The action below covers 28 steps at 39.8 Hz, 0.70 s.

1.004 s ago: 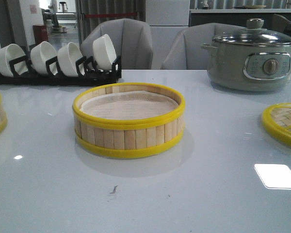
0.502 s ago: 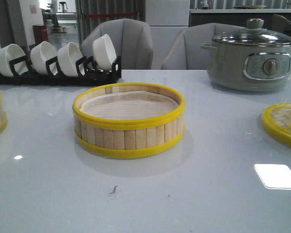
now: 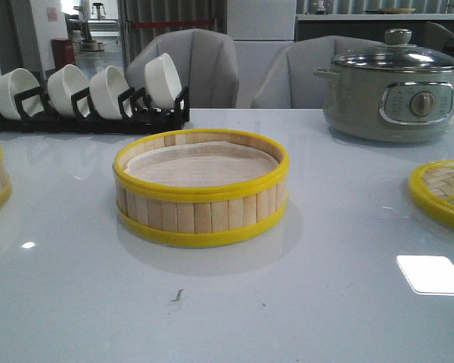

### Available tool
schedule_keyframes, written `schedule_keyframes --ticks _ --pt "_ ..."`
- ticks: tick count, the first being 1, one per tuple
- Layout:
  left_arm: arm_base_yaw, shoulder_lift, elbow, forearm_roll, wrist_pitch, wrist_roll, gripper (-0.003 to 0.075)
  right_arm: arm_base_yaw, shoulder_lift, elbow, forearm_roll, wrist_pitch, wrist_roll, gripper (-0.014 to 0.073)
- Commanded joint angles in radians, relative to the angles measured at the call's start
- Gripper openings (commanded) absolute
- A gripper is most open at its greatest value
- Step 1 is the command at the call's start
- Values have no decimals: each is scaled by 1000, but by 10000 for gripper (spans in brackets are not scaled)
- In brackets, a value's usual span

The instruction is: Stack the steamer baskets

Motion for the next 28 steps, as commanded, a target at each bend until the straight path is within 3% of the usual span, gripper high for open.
schedule_keyframes --ticks 1,4,7,28 --pt "-6 10 -37 11 -103 6 415 -3 -14 -38 24 -65 5 445" --pt "-6 35 -37 16 -123 6 558 -3 -14 -38 55 -64 5 445" --pt "-6 73 -37 16 -141 6 626 -3 -14 -38 105 -61 5 445" --pt "16 450 -37 30 -288 -9 621 -3 -14 -38 147 -4 5 445"
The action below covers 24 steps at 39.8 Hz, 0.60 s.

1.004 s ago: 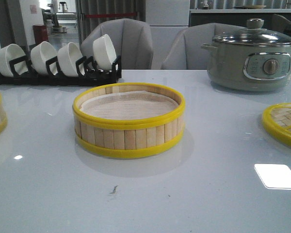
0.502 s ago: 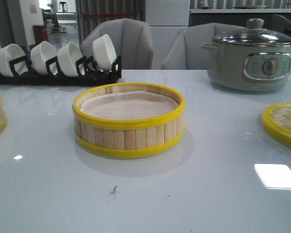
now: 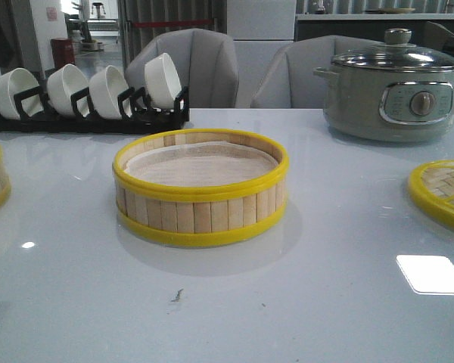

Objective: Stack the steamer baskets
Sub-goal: 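Reach the left gripper down and grasp the rim of the nearby steamer basket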

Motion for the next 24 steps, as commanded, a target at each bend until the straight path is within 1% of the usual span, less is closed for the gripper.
schedule_keyframes --ticks 1,9,24 --pt "18 20 -37 5 -98 -25 621 -3 -14 -38 20 -46 3 445" --pt "72 99 -39 0 -107 -34 621 -3 -14 -38 20 -45 3 445" --pt "72 212 -67 0 -193 -34 621 -3 -14 -38 20 -47 3 445"
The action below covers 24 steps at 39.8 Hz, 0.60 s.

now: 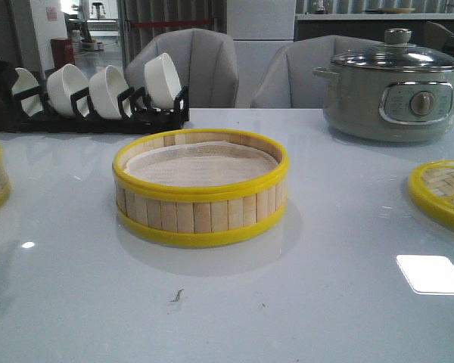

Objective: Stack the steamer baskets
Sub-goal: 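Reach the left gripper down and grasp the rim of the nearby steamer basket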

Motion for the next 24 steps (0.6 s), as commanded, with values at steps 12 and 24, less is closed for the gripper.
schedule_keyframes --ticks 12,24 --pt "-1 99 -82 0 -64 -13 621 -3 -14 -38 20 -56 3 445" --pt "-1 138 -82 0 -59 -13 621 -3 -14 -38 20 -56 3 445"
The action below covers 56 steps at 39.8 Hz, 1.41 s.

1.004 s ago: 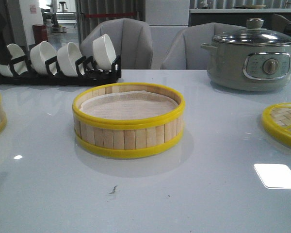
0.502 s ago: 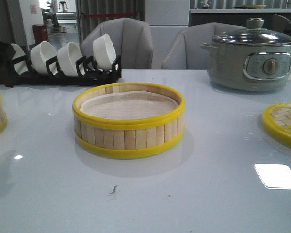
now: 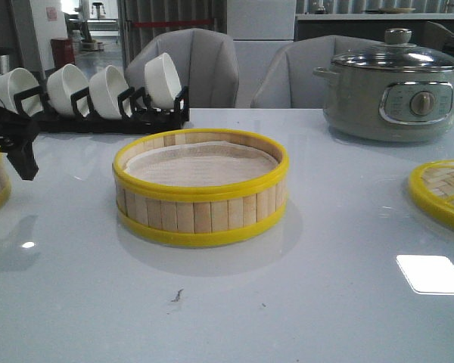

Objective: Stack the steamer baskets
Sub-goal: 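Reach the left gripper down and grasp the rim of the nearby steamer basket, then lift the basket with the left gripper and carry it over the centre basket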

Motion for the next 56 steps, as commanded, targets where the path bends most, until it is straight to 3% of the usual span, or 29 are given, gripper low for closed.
schedule_keyframes --ticks 1,5,16,24,28,33,43,56 --pt "-1 -49 -33 0 -45 -13 620 -3 -14 -38 20 -58 3 445" --pt "-1 -49 -33 0 -38 -18 610 -3 -14 -38 20 -63 3 445" --pt "-1 -49 -31 0 -23 -39 395 -3 -14 -38 20 -67 3 445" --pt "-1 -49 -31 0 -13 -39 327 -3 -14 -38 20 -67 3 445" --pt "-1 -49 -31 0 -13 -39 244 -3 -14 -38 20 -67 3 445" --pt "-1 -49 -31 0 -9 -39 74 -3 -14 -38 20 -67 3 445" --pt "-4 -53 -46 0 4 -39 91 -3 -14 -38 21 -67 3 445" --pt "-88 -61 -253 -15 185 -39 91 -3 -14 -38 21 -66 3 445"
